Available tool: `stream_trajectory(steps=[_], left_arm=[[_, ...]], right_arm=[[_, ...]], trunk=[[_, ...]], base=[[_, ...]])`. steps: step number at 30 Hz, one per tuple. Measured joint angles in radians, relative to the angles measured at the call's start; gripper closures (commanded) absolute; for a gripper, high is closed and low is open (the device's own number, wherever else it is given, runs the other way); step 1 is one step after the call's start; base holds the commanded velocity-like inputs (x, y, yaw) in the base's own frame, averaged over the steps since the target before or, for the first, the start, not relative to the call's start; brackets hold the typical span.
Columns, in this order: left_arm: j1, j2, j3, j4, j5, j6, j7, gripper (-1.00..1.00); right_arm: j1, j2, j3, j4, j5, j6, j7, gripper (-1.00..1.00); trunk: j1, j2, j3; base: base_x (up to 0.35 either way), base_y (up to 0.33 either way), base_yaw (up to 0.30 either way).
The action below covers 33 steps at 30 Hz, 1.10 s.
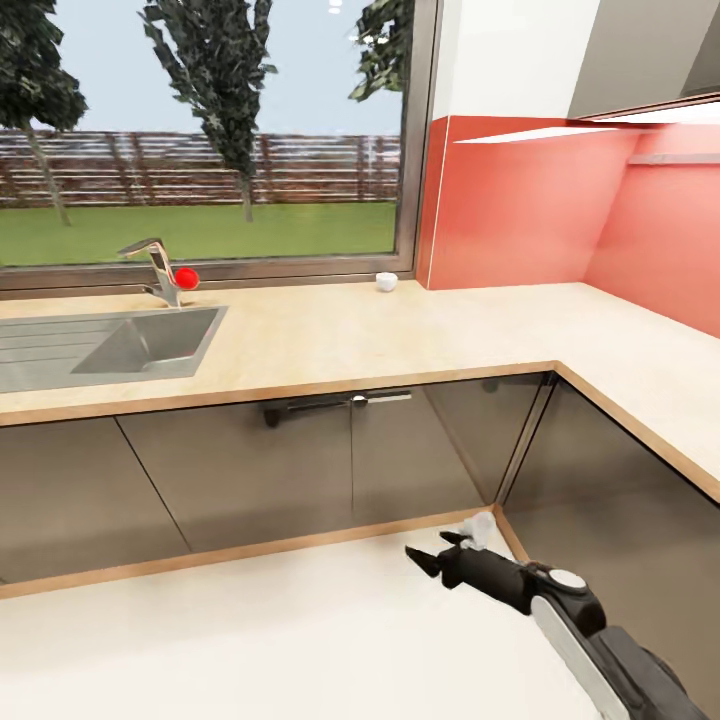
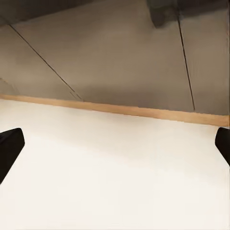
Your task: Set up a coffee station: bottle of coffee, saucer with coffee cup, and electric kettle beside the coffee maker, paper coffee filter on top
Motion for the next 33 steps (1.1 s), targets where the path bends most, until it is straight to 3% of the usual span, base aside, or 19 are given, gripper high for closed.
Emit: stream_trajectory(steps=[4, 5, 6, 8, 11, 12, 15, 18, 19, 26, 27, 33], left_arm=[[0.0, 0.007, 0.002, 0.019, 0.0, -0.002, 0.0, -1.0], [0.0, 0.012, 0.002, 0.032, 0.0, -0.011, 0.0, -1.0], [0.0, 0.023, 0.003, 0.061, 0.0, -0.033, 0.0, -1.0], [0.0, 0.032, 0.004, 0.078, 0.0, -0.042, 0.0, -1.0], [0.0, 0.045, 0.005, 0.089, -0.001, -0.048, 0.0, -1.0], [0.0, 0.056, 0.007, 0.093, 0.0, -0.05, 0.0, -1.0], [0.001, 0.068, 0.019, 0.095, 0.001, -0.051, -0.001, -1.0], [0.001, 0.074, 0.034, 0.098, 0.002, -0.051, -0.003, -1.0], [0.001, 0.076, 0.043, 0.102, 0.003, -0.052, -0.004, -1.0], [0.002, 0.08, 0.062, 0.109, 0.005, -0.052, -0.005, -1.0], [0.002, 0.081, 0.064, 0.11, 0.005, -0.052, -0.005, -1.0], [0.002, 0.082, 0.068, 0.11, 0.006, -0.052, -0.006, -1.0]], right_arm=[[-0.133, 0.0, -0.036, -0.028, -0.043, 0.114, 0.003, -1.0], [-0.192, 0.0, -0.053, -0.033, -0.063, 0.167, 0.003, -1.0], [-0.301, 0.001, -0.075, -0.037, -0.082, 0.281, 0.001, -1.0], [-0.412, 0.002, -0.084, -0.037, -0.093, 0.351, -0.003, -1.0], [-0.53, 0.003, -0.09, -0.023, -0.098, 0.406, -0.009, -1.0], [-0.605, 0.005, -0.092, 0.006, -0.1, 0.437, -0.013, -1.0], [-0.712, 0.01, -0.094, 0.094, -0.101, 0.463, -0.043, -1.0], [-0.794, 0.029, -0.094, 0.186, -0.103, 0.472, -0.087, -1.0], [-0.843, 0.049, -0.095, 0.248, -0.104, 0.475, -0.126, -1.0], [-0.967, 0.13, -0.095, 0.43, -0.107, 0.475, -0.305, -1.0], [-0.983, 0.15, -0.096, 0.458, -0.101, 0.474, -0.355, -1.0], [-1.009, 0.218, -0.098, 0.511, -0.089, 0.474, -0.471, -1.0]], trunk=[[0.0, 0.0, 0.0], [0.0, 0.0, 0.0], [0.0, 0.0, 0.0], [0.0, 0.0, 0.0], [0.0, 0.0, 0.0], [0.0, 0.0, 0.0], [0.0, 0.0, 0.0], [0.0, 0.0, 0.0], [0.0, 0.0, 0.0], [0.0, 0.0, 0.0], [0.0, 0.0, 0.0], [-0.001, 0.0, 0.0]], base=[[0.0, 0.0, 0.0], [0.0, 0.0, 0.0], [0.0, 0.0, 0.0], [0.0, 0.0, 0.0], [0.0, 0.0, 0.0], [0.0, 0.0, 0.0], [0.0, 0.0, 0.0], [0.0, 0.0, 0.0], [0.0, 0.0, 0.0], [0.087, 0.0, 0.0], [0.241, 0.0, 0.0], [0.294, 0.0, 0.0]])
